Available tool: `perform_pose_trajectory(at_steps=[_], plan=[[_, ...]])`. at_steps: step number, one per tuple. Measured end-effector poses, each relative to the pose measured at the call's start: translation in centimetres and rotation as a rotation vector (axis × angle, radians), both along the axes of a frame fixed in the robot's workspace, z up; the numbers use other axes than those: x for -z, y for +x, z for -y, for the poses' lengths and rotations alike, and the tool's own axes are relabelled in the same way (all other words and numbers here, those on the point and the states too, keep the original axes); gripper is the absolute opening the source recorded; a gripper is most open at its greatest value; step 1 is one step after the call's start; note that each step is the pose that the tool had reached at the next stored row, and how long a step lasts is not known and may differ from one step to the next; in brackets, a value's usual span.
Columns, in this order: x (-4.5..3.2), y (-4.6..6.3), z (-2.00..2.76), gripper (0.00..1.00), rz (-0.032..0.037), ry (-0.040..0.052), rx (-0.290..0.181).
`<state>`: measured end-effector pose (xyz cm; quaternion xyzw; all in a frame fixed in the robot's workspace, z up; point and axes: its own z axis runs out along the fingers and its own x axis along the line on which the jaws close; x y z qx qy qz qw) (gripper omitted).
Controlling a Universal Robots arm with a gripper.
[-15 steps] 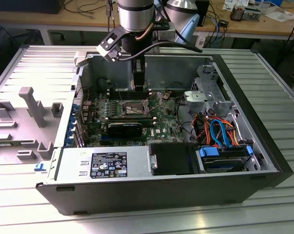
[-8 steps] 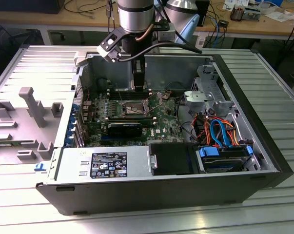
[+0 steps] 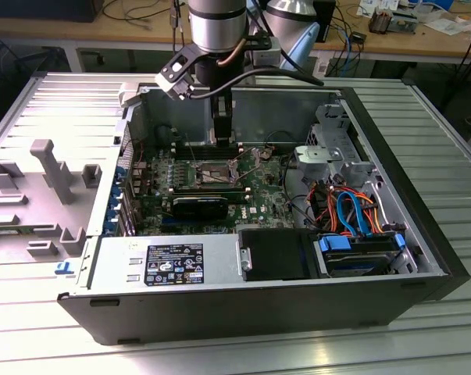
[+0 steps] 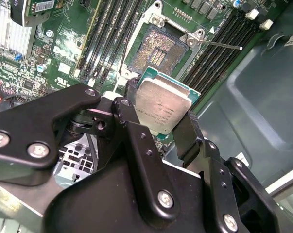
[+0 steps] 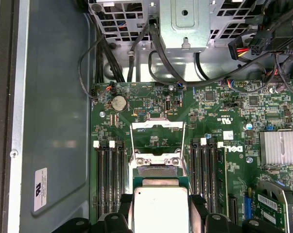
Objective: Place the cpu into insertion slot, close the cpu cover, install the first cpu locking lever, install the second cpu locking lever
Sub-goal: 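Place the cpu into insertion slot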
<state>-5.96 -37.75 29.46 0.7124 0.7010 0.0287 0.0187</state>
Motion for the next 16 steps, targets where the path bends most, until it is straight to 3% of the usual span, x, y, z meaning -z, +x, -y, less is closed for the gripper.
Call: perform_pose_trajectory(at_steps=[6,16], plan=[[0.82,0.0,0.0,0.55,0.0,-0.0001,0.0],[3.41,-0.5,0.0,0.55,0.0,0.0011,-0.031]])
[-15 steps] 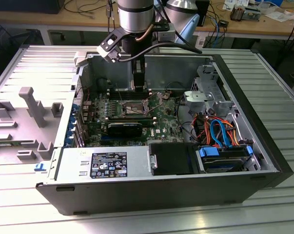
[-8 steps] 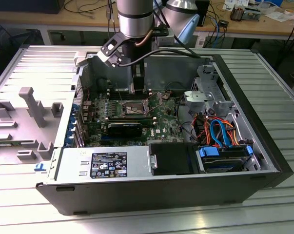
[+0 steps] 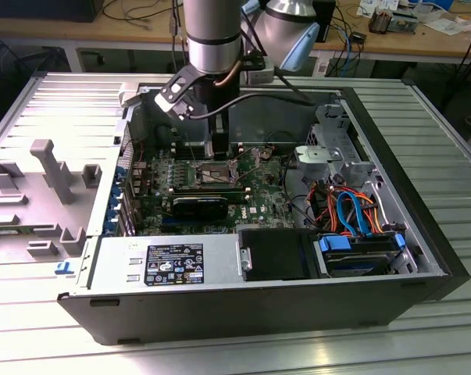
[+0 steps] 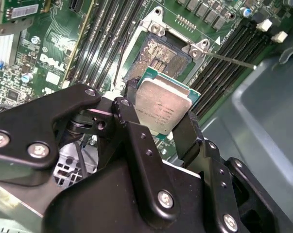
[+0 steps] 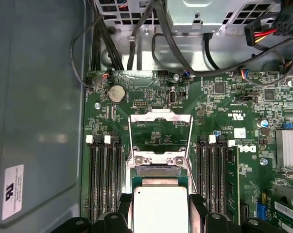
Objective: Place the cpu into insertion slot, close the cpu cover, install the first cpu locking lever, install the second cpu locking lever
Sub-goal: 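Place the cpu into insertion slot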
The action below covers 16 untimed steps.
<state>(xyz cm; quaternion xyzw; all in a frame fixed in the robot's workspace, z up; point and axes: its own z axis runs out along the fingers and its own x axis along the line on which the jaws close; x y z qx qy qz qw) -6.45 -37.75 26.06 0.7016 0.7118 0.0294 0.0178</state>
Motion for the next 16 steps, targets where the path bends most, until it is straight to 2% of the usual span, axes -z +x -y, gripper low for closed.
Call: perform_pose_trajectory(at_steps=[7,8,10,16], plan=[[1.36,-0.1,0.19,0.55,0.0,0.0008,0.0],[1.66,-0.2,0.5,0.55,-0.0001,0.0008,-0.001],[2.02,-0.3,0.67,0.55,0.0001,0.0011,0.0],[2.94,-0.3,0.71,0.55,0.0,0.0007,0.007]])
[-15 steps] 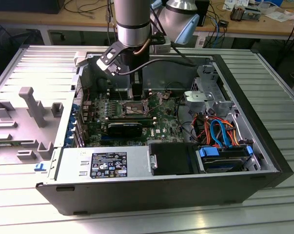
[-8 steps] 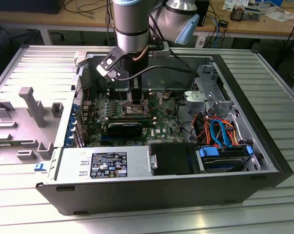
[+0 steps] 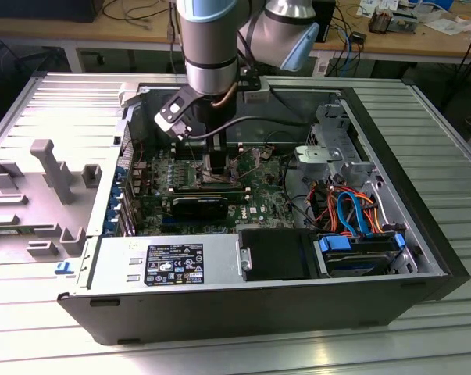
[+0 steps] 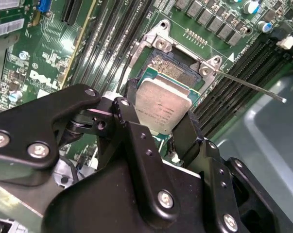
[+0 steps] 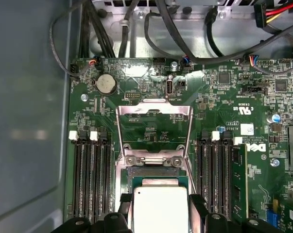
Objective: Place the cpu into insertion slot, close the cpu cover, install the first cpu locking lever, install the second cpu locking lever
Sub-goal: 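Place the cpu into insertion slot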
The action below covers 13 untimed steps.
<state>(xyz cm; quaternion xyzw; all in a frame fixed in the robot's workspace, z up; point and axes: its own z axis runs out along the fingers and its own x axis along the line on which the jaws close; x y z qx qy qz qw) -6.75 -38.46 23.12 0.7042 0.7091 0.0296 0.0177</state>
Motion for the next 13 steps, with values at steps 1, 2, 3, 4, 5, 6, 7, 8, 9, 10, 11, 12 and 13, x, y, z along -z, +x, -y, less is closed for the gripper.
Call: perform_pose_trajectory(at_steps=[1,2,3,4,5,6,7,8,9,10,11,12,13], plan=[[0.18,0.0,0.0,0.55,0.0,0.0,0.006],[0.33,0.0,0.0,0.55,-0.0001,-0.0001,0.01],[0.54,0.0,0.0,0.55,0.0,-0.0001,0.012],[0.73,0.0,0.0,0.55,0.0,-0.0001,0.012],[0.93,-0.1,0.0,0.55,0.0,-0.0001,0.013],[1.11,-0.1,0.0,0.55,0.0,-0.0001,0.013],[1.45,-0.1,0.0,0.55,0.0,-0.0001,0.013],[1.46,-0.1,0.01,0.55,-0.0001,-0.0002,0.013],[1.46,-0.1,0.0,0.55,-0.0001,-0.0002,0.013],[1.46,-0.1,0.01,0.55,-0.0001,-0.0003,0.013],[1.47,-0.1,0.0,0.55,0.0,-0.0002,0.013],[1.47,-0.1,0.0,0.55,0.0,-0.0002,0.013],[1.47,-0.1,0.0,0.55,0.0,-0.0002,0.013]])
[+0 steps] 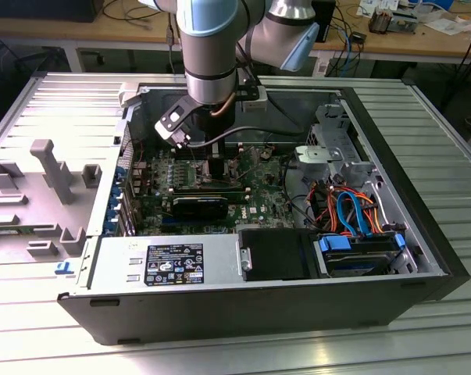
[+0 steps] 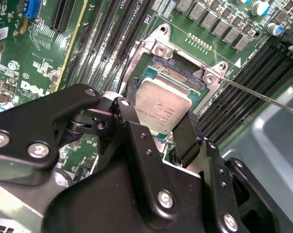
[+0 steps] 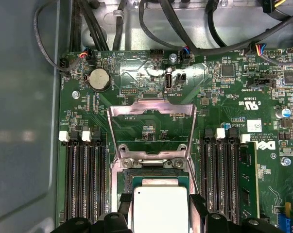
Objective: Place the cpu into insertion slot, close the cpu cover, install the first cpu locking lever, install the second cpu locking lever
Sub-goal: 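Place the cpu into insertion slot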
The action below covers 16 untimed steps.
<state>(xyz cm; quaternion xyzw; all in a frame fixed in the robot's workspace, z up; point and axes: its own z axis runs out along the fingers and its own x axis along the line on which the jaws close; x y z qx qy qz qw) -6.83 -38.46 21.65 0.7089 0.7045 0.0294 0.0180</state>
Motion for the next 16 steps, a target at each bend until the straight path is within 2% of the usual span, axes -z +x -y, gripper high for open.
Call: perform_pose_trajectory(at_steps=[16], plan=[[0.13,0.0,0.0,0.55,0.0001,-0.0008,0.0]])
